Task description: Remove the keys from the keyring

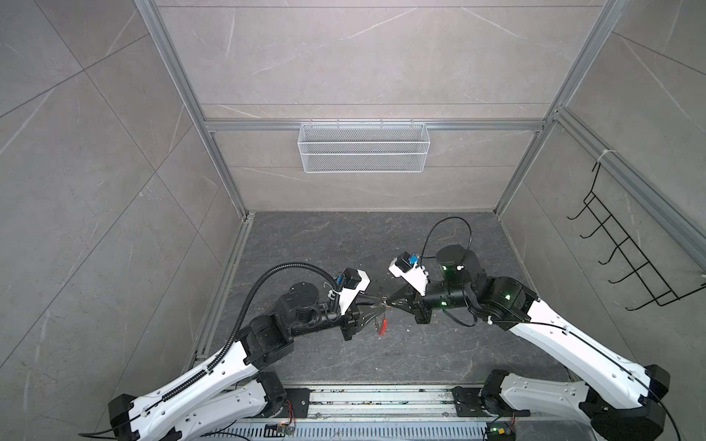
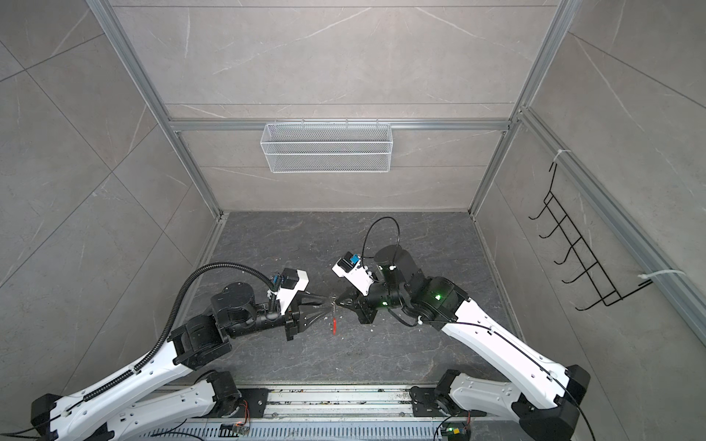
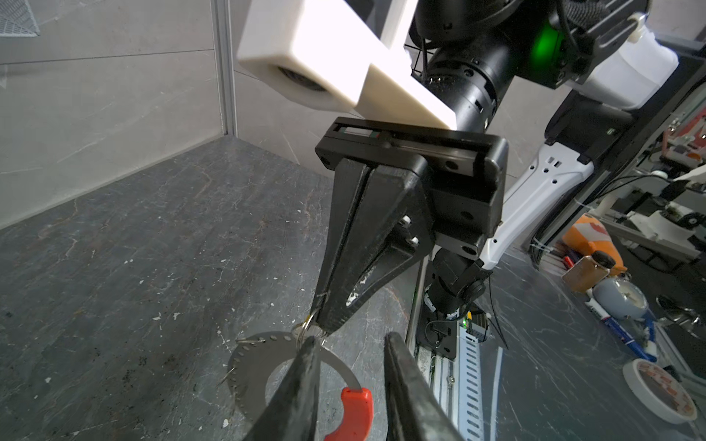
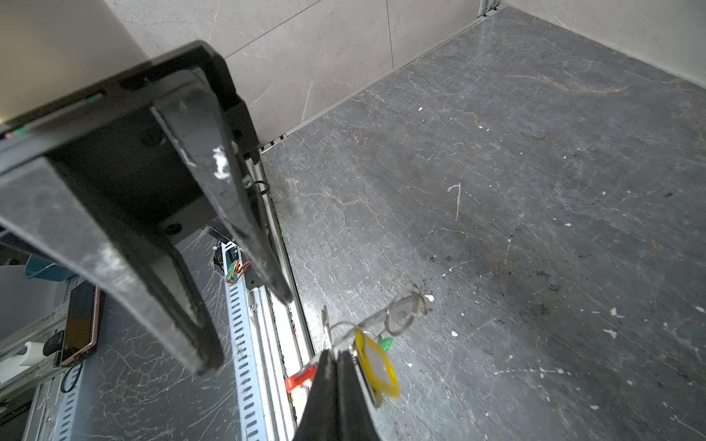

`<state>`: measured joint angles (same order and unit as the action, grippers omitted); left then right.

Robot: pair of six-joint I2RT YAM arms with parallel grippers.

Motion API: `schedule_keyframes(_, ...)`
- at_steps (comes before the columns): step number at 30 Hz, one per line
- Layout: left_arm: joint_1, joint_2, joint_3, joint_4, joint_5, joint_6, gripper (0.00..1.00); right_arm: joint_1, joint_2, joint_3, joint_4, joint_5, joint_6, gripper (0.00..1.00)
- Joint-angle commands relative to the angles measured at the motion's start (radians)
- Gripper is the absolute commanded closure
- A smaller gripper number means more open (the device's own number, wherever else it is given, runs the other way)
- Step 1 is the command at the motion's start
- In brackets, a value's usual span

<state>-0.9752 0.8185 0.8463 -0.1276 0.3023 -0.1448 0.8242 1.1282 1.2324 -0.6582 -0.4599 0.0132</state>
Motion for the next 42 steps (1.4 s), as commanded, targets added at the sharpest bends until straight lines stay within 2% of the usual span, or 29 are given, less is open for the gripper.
schedule_keyframes(1, 0.006, 0.0, 0.027, 0.019, 0.035, -0.006, 0.77, 0.002, -0.023, 0.021, -0.013, 0.001, -0.016, 1.0)
schedule_keyframes(8, 0.032, 0.023, 0.028, 0.025, 0.024, -0.02, 0.72, 0.003, -0.025, 0.019, -0.023, -0.024, -0.022, 1.0)
schedule_keyframes(15, 0.089, 0.055, 0.021, 0.085, 0.12, -0.062, 0.69, 0.003, -0.036, 0.012, -0.026, -0.032, -0.027, 1.0)
schedule_keyframes(26, 0.091, 0.083, 0.025, 0.104, 0.197, -0.068, 0.76, 0.003, -0.041, 0.004, -0.008, -0.033, -0.023, 1.0)
schedule_keyframes(42, 0.092, 0.094, 0.016, 0.127, 0.199, -0.068, 0.95, 0.002, -0.033, 0.004, 0.001, -0.037, -0.012, 1.0)
